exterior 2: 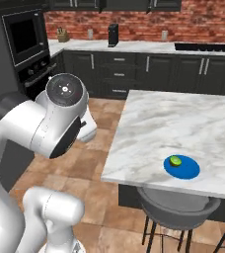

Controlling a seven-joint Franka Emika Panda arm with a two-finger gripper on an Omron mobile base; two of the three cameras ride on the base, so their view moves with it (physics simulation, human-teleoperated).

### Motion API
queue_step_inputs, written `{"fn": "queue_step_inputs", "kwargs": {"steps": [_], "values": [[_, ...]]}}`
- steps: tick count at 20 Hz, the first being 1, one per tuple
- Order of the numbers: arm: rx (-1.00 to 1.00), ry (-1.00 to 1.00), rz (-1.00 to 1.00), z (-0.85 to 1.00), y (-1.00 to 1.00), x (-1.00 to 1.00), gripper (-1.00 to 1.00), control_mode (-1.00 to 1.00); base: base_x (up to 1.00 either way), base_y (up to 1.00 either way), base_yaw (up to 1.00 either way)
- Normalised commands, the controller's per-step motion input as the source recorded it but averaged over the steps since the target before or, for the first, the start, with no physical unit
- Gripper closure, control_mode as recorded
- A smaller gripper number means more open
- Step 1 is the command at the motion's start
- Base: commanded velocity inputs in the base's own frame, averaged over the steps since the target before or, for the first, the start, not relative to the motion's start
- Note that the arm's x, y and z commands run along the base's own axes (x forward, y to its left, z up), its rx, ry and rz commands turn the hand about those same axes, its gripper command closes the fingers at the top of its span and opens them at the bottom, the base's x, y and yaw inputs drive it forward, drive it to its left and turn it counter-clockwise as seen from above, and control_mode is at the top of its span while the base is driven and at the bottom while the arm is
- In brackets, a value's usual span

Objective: Take the smaller bowl and place it next to the appetizer plate on the dining counter , and place the larger bowl next to the plate with cooked food.

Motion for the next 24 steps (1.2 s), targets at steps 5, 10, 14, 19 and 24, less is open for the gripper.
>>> {"fn": "queue_step_inputs", "kwargs": {"steps": [5,10,14,19,24], "values": [[0.0,0.0,0.0,0.0,0.0,0.0,1.0,1.0,0.46,-1.0,-0.01],[0.0,0.0,0.0,0.0,0.0,0.0,1.0,1.0,0.57,-1.0,-0.05],[0.0,0.0,0.0,0.0,0.0,0.0,1.0,1.0,0.94,-0.5,-0.03],[0.0,0.0,0.0,0.0,0.0,0.0,1.0,1.0,0.39,-0.97,-0.05],[0.0,0.0,0.0,0.0,0.0,0.0,1.0,1.0,-0.03,-1.0,-0.32]]}}
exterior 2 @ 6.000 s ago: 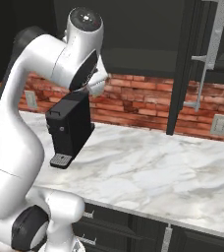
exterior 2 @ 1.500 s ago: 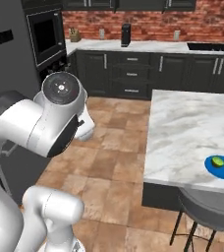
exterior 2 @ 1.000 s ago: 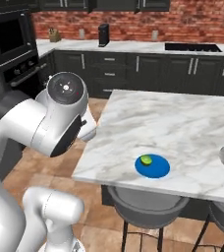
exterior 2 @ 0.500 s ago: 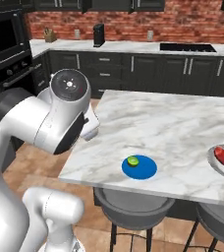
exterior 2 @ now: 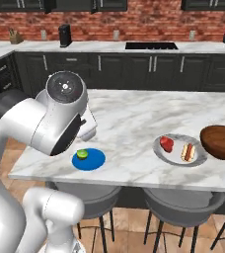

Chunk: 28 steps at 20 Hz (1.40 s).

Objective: Take the smaller bowl and place it next to the appetizer plate on the dining counter , and place the larger bowl next to the plate with cooked food.

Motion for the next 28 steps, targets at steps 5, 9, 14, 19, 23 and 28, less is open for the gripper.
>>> {"fn": "queue_step_inputs", "kwargs": {"steps": [5,9,14,19,23,28], "values": [[0.0,0.0,0.0,0.0,0.0,0.0,1.0,1.0,0.78,-0.39,0.13],[0.0,0.0,0.0,0.0,0.0,0.0,1.0,1.0,1.0,-0.02,0.24],[0.0,0.0,0.0,0.0,0.0,0.0,1.0,1.0,0.93,-0.4,0.64],[0.0,0.0,0.0,0.0,0.0,0.0,1.0,1.0,0.54,-0.1,0.22],[0.0,0.0,0.0,0.0,0.0,0.0,1.0,1.0,0.27,0.0,0.0],[-0.12,0.41,0.0,-0.56,-0.57,0.52,1.0,-1.0,0.18,-0.13,0.0]]}}
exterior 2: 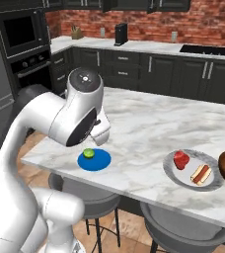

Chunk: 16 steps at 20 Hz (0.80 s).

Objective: Take the smaller bowl and place it next to the appetizer plate on the dining counter , and place the larger bowl next to the plate with cooked food.

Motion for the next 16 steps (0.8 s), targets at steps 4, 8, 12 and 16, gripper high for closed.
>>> {"fn": "queue_step_inputs", "kwargs": {"steps": [4,8,12,16], "values": [[-0.07,0.09,0.0,-1.0,-0.59,0.55,1.0,-1.0,0.0,0.0,0.0],[0.0,0.04,0.0,-1.0,-0.39,0.87,1.0,-1.0,0.0,0.0,0.0],[0.0,0.13,0.0,-0.97,-0.28,0.97,1.0,-1.0,0.0,0.0,0.0],[0.0,0.02,0.0,-0.79,-0.52,0.64,1.0,-1.0,0.0,0.0,0.0]]}}
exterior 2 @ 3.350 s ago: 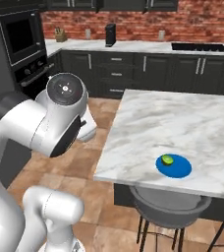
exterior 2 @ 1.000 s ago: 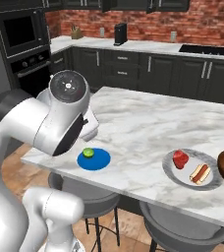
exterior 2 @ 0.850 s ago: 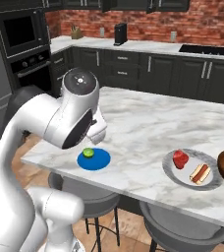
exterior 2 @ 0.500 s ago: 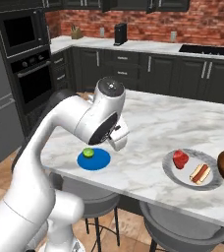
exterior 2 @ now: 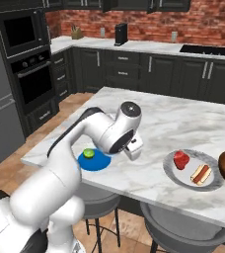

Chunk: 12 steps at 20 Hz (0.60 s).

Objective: Take the smaller bowl and place it next to the appetizer plate on the dining counter , and place the larger bowl next to the plate with cooked food.

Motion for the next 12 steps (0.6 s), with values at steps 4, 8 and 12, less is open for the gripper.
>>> {"fn": "queue_step_inputs", "kwargs": {"steps": [4,8,12], "values": [[0.0,-0.14,0.0,-0.73,-0.48,0.15,1.0,-1.0,0.0,0.0,0.0],[0.0,-0.03,0.0,-0.56,-0.23,0.15,1.0,-1.0,0.0,0.0,0.0],[0.0,0.0,0.0,-0.3,-0.01,0.18,1.0,-1.0,0.0,0.0,0.0]]}}
